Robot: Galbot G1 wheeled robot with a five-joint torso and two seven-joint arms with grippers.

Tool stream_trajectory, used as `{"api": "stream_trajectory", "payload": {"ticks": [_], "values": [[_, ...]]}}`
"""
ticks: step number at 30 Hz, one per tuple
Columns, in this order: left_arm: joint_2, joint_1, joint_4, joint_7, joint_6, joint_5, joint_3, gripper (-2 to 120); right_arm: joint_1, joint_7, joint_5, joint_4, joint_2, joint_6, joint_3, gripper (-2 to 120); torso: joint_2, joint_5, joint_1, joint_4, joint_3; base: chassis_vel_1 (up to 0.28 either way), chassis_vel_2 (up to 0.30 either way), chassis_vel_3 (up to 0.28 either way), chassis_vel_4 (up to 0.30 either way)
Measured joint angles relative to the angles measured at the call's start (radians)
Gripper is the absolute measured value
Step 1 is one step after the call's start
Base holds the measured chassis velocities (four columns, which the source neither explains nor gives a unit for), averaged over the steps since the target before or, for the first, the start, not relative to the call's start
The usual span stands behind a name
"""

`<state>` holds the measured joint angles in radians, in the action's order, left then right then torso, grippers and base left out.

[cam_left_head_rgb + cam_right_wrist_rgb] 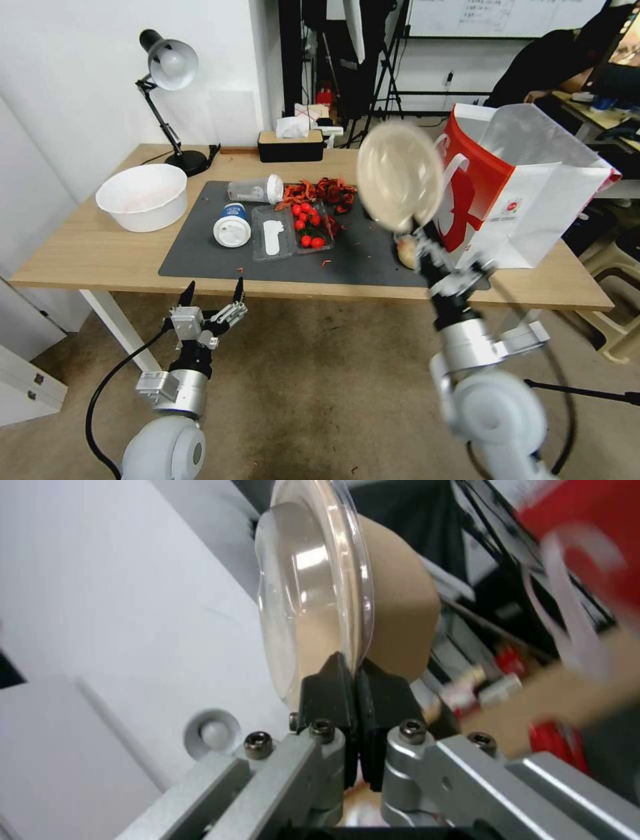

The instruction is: Pick up the trash from the table and place it into the takeout bag.

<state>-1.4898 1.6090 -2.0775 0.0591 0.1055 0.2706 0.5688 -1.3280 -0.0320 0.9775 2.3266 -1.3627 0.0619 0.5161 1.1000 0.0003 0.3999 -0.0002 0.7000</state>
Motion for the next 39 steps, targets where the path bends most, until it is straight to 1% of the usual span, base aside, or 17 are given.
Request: {"api": "stream_trajectory", "payload": {"ticks": [1,3,4,7,11,14,15,17,27,28,30,31,32,34,35,38,39], "values": [[0.0,0.0,0.0,0.0,0.0,0.0,0.0,100,0.0,0.0,0.0,0.0,0.0,0.0,0.0,0,0.0,0.0,0.0,0.0,0.0,0.0,0.0,0.0,0.0],[-0.003,0.002,-0.004,0.0,0.0,-0.003,0.0,100,0.08,-0.03,0.023,-0.005,0.058,0.003,0.032,0,0.0,-0.0001,0.0,0.0003,0.0,0.0,0.0,0.0,0.0],[-0.003,0.002,-0.004,0.0,0.0,-0.003,0.0,100,0.08,-0.03,0.023,-0.005,0.058,0.003,0.032,0,0.0,-0.0001,0.0,0.0003,0.0,0.0,0.0,0.0,0.0],[-0.007,0.009,-0.009,0.001,0.0,-0.01,0.0,100,0.222,-0.114,0.025,-0.084,0.163,0.013,0.078,0,0.0,0.0001,0.0,0.0002,0.0,0.0,0.0,0.0,0.0],[-0.009,0.012,-0.01,0.002,0.001,-0.012,0.002,100,0.288,-0.179,0.007,-0.137,0.209,0.033,0.088,0,0.0,0.0001,0.0,0.0003,0.0,0.0,0.0,0.0,0.0],[-0.013,0.014,-0.01,0.002,0.001,-0.014,0.005,100,0.368,-0.311,-0.047,-0.2,0.257,0.109,0.087,0,0.0,-0.0001,0.0,0.0003,0.0,0.0,0.0,0.0,0.0],[-0.013,0.014,-0.01,0.002,0.001,-0.014,0.005,100,0.368,-0.311,-0.047,-0.2,0.257,0.109,0.087,0,0.0,-0.0001,0.0,0.0003,0.0,0.0,0.0,0.0,0.0],[-0.019,0.014,-0.01,0.002,0.002,-0.017,0.005,100,0.397,-0.372,-0.097,-0.224,0.274,0.172,0.085,0,0.0,0.0,0.0,0.0001,0.0,0.0,0.0,0.0,0.0],[-0.025,0.013,-0.007,0.002,0.005,-0.021,0.005,100,0.418,-0.444,-0.131,-0.234,0.281,0.27,0.084,0,0.0,-0.0002,0.0,0.0001,0.0,0.0,0.0,0.0,0.0],[-0.025,0.013,-0.006,0.002,0.005,-0.021,0.005,100,0.417,-0.448,-0.131,-0.233,0.28,0.276,0.085,5,0.0,-0.0001,0.0,0.0002,0.0,0.0,0.0,0.0,0.0],[-0.025,0.012,-0.006,0.002,0.005,-0.021,0.005,100,0.415,-0.451,-0.13,-0.23,0.279,0.281,0.086,7,0.0,-0.0002,0.0,0.0001,0.0,0.0,0.0,0.0,0.0],[-0.025,0.012,-0.006,0.002,0.005,-0.021,0.005,100,0.414,-0.452,-0.13,-0.229,0.279,0.283,0.087,13,0.0,-0.0002,0.0,0.0002,0.0,0.0,0.0,0.0,0.0],[-0.025,0.012,-0.006,0.002,0.005,-0.021,0.005,100,0.414,-0.452,-0.13,-0.229,0.279,0.283,0.087,13,0.0,-0.0002,0.0,0.0002,0.0,0.0,0.0,0.0,0.0],[-0.024,0.012,-0.005,0.002,0.005,-0.022,0.005,100,0.404,-0.459,-0.12,-0.223,0.277,0.292,0.098,28,0.0,-0.0002,0.0,0.0001,0.0,0.0,0.0,0.0,0.0],[-0.024,0.012,-0.005,0.002,0.005,-0.022,0.005,100,0.404,-0.459,-0.12,-0.223,0.277,0.292,0.098,28,0.0,-0.0002,0.0,0.0001,0.0,0.0,0.0,0.0,0.0],[-0.022,0.012,-0.005,0.002,0.005,-0.022,0.004,100,0.398,-0.459,-0.11,-0.217,0.279,0.292,0.11,41,0.0,-0.0003,0.0,0.0002,0.0,0.0,0.0,0.0,0.0],[-0.022,0.012,-0.005,0.002,0.005,-0.022,0.004,100,0.398,-0.459,-0.11,-0.217,0.279,0.292,0.11,41,0.0,-0.0003,0.0,0.0002,0.0,0.0,0.0,0.0,0.0]]}}
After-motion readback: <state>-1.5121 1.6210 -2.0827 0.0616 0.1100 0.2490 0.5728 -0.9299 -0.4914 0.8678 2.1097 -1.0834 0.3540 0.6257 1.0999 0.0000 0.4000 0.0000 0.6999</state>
